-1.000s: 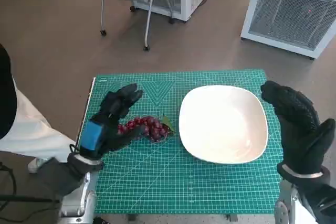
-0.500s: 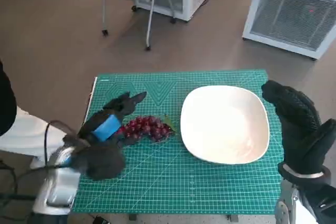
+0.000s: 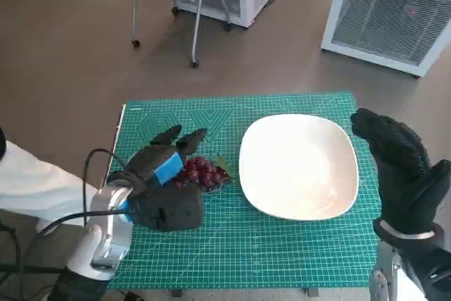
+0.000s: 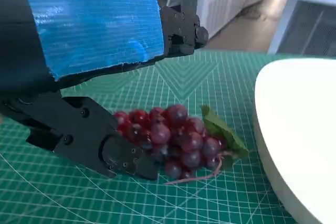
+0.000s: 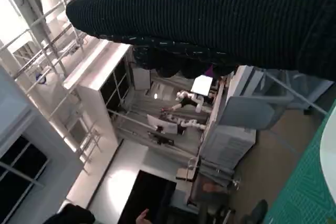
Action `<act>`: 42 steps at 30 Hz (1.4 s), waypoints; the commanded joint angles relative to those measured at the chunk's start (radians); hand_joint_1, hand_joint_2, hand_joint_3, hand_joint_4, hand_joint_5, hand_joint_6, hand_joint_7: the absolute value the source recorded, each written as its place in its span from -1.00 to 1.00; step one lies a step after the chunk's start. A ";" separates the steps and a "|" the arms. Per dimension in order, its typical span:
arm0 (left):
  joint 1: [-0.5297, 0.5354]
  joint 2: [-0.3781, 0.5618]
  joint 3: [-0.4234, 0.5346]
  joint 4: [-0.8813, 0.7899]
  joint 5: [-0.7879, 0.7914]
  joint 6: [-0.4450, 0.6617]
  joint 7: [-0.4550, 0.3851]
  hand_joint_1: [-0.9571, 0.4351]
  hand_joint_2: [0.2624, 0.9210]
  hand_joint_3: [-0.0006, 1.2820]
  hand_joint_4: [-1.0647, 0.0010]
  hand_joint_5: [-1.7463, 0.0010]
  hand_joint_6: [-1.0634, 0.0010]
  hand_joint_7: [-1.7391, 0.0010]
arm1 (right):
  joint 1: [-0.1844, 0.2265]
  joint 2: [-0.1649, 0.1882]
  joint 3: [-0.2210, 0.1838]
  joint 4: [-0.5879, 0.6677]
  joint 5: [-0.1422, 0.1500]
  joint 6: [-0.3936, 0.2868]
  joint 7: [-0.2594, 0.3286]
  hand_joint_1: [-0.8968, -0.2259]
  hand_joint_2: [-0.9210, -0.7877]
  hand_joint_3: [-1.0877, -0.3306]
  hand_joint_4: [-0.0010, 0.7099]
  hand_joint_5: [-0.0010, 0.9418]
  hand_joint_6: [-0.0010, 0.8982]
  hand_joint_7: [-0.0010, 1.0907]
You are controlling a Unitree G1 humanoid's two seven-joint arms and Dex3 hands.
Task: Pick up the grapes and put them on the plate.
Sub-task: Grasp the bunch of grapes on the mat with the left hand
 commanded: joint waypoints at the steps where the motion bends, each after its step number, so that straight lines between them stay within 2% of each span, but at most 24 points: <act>1: -0.027 -0.009 -0.014 0.032 -0.004 0.022 0.001 0.00 0.37 -0.99 0.90 0.98 0.57 0.96 | 0.023 -0.004 -0.003 -0.005 0.008 0.017 0.005 0.11 -1.00 0.41 0.30 -1.00 -0.76 -0.02; 23: -0.057 -0.019 -0.064 0.064 0.003 0.077 0.001 0.03 0.41 -0.99 0.83 1.00 0.50 0.99 | 0.028 -0.003 -0.001 -0.013 0.003 0.028 0.003 0.10 -1.00 0.41 0.30 -1.00 -0.75 -0.03; 33: -0.154 -0.050 -0.109 0.266 0.010 0.075 0.033 0.04 0.42 -1.00 0.80 0.99 0.47 0.99 | 0.026 -0.004 -0.003 -0.009 0.014 0.031 0.009 0.09 -1.00 0.41 0.30 -1.00 -0.74 -0.02; 42: -0.246 -0.113 -0.164 0.498 0.011 0.073 0.073 0.06 0.44 -0.99 0.80 1.00 0.46 0.99 | 0.029 0.001 -0.002 -0.007 0.011 0.029 0.009 0.10 -1.00 0.42 0.30 -1.00 -0.73 -0.02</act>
